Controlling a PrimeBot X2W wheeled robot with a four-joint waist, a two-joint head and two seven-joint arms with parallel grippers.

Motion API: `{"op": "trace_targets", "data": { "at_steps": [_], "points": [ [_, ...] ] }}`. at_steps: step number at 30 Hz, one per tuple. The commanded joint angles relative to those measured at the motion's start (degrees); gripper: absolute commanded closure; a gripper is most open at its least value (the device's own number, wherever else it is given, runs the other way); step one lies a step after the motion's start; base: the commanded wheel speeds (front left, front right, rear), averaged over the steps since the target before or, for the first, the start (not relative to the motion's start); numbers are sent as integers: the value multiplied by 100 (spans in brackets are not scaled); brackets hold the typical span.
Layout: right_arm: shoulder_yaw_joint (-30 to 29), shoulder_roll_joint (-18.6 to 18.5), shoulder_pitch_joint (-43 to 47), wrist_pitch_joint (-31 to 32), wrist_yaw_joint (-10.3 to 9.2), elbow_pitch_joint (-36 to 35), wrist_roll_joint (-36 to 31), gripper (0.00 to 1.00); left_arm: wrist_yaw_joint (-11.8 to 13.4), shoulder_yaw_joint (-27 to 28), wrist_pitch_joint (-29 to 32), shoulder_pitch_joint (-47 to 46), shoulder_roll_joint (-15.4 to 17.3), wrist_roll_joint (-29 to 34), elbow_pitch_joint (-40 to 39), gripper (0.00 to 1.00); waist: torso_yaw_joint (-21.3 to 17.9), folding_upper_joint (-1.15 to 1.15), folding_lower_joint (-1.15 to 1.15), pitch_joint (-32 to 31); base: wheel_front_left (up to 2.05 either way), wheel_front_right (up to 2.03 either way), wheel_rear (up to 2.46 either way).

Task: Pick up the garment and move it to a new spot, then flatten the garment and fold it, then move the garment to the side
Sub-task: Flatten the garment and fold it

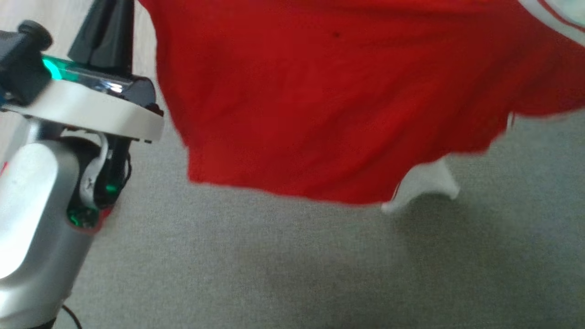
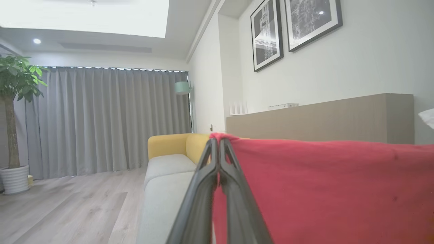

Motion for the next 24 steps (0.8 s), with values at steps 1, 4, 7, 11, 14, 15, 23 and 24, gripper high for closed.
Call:
{"op": "trace_targets", "data": {
  "at_steps": [1,4,7,11,14,15,23,24],
  "points": [
    [105,-133,-335,91,43,-138,115,100,55,352,86,-275,274,50,-213,100,-10,0,0,-38,0,0,0],
    [157,-138,-488,153,43,-7,219,100,78,373,151,-335,276,18,-269,100,-2,0,0,-38,0,0,0],
    [244,-133,-656,158,43,209,316,100,61,374,143,-368,228,-45,-172,100,5,0,0,-16,0,0,0],
    [405,-110,-1072,134,43,584,467,100,8,380,33,-619,124,-54,131,100,30,0,0,183,0,0,0],
    [592,-60,-1654,45,43,1029,568,100,-107,356,-175,-1055,-47,-12,573,100,35,0,0,409,0,0,0],
    [666,-48,-1886,1,43,1226,575,100,-152,334,-247,-1233,-105,24,769,100,37,0,0,485,0,0,0],
    [1262,183,-3818,-689,43,3156,641,100,-745,133,-840,-2791,-840,12,2912,100,142,0,0,1050,0,0,0],
    [1262,183,-3818,-689,43,3156,641,100,-745,133,-840,-2791,-840,12,2912,100,142,0,0,1050,0,0,0]
  ]
}}
